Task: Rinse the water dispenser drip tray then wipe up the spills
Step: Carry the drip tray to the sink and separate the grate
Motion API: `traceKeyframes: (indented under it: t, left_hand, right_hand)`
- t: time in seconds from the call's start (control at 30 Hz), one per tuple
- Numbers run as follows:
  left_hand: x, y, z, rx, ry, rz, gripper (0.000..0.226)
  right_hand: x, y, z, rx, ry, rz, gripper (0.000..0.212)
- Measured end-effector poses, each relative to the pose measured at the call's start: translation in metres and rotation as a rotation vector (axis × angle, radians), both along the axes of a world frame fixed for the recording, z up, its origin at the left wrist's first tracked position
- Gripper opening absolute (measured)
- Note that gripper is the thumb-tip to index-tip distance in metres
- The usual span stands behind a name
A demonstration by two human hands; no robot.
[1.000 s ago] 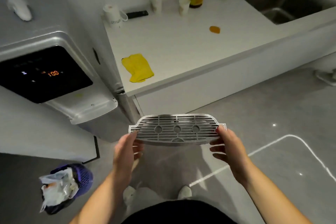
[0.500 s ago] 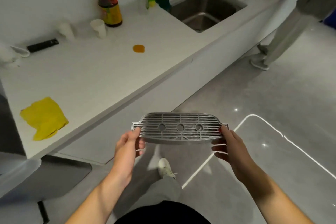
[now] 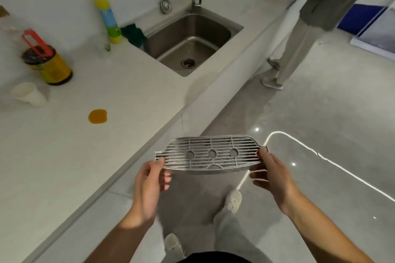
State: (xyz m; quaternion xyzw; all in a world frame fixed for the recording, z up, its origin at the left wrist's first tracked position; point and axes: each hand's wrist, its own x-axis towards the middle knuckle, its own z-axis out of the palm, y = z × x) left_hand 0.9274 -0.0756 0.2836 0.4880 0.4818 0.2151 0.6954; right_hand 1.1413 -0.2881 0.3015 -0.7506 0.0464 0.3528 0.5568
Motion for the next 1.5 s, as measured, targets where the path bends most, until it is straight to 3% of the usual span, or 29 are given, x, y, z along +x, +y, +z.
traceKeyframes:
  t: [0.2, 0.4, 0.9, 1.23, 1.37, 1.5]
  left_hand:
    - [0.108, 0.028, -0.014, -0.032, 0.044, 0.154, 0.018]
    - [0.207, 0.055, -0.016, -0.014, 0.11, 0.264, 0.027]
    - [0.417, 0.156, -0.031, -0.023, 0.132, 0.392, 0.022]
    - [0.524, 0.225, -0.03, -0.001, 0.115, 0.419, 0.026]
    - [0.559, 0.252, -0.035, -0.119, -0.014, 0.482, 0.029]
    - [0.599, 0.274, -0.028, -0.282, -0.188, 0.582, 0.048]
  right_hand:
    - [0.116, 0.036, -0.008, 0.002, -0.008, 0.101, 0.046]
    - [0.233, 0.085, -0.007, 0.003, -0.003, 0.192, 0.043]
    - [0.474, 0.226, -0.027, -0.034, 0.039, 0.34, 0.045]
    - [0.589, 0.33, -0.013, -0.041, 0.066, 0.418, 0.044]
    - [0.633, 0.375, -0.019, -0.036, 0.091, 0.478, 0.043]
    - [0.673, 0.42, -0.021, -0.036, 0.09, 0.567, 0.041]
